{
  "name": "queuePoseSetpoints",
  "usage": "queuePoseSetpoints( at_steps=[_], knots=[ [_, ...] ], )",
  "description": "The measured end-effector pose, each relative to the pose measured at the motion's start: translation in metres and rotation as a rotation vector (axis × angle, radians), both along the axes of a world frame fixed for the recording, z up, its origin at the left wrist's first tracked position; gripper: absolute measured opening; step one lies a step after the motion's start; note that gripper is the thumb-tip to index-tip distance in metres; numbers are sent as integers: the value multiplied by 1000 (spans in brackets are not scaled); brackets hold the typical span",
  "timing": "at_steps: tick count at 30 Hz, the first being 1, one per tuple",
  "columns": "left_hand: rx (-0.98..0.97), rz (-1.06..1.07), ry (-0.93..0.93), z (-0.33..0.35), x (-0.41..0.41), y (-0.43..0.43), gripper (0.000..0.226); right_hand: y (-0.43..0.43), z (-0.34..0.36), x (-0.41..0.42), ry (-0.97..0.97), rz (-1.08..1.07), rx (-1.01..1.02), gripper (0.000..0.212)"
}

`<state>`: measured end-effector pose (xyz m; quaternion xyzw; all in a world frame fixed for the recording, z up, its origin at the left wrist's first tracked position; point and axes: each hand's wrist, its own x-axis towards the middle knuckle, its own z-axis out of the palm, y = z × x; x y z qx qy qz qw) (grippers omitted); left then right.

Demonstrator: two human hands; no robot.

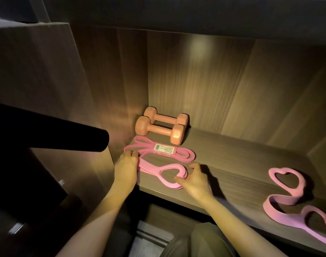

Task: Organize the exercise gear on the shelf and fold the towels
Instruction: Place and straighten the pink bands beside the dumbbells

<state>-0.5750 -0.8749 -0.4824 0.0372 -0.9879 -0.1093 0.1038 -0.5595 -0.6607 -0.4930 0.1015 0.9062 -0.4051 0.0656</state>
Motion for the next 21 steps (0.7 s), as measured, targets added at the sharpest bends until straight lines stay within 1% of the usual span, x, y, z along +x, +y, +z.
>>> queuePoseSetpoints(
  at_steps=[2,4,7,9,11,12,14,17,19,21],
  knots=[
    [-43,-19,-1,0,-1,-1,55,2,2,2,77,76,41,61],
    [-90,-73,12,1,-1,-2,65,3,5,5,145,154,107,62],
    [-86,-186,53,6,3,-1,72,5,9,9,255,236,220,49],
    [7,-250,101,8,9,5,70,8,10,11,312,284,283,41],
    [121,-273,152,6,14,12,60,10,12,10,366,351,317,38],
    [140,-271,156,5,16,15,53,11,12,9,386,391,315,38],
    [67,-243,114,3,19,18,42,11,13,7,380,501,309,42],
    [-78,-198,35,-3,20,16,41,12,8,7,306,680,403,48],
    [-157,-173,2,-5,18,16,41,14,4,7,287,707,469,46],
    [-191,-142,-28,-5,15,16,42,15,4,5,288,698,483,44]
  ],
)
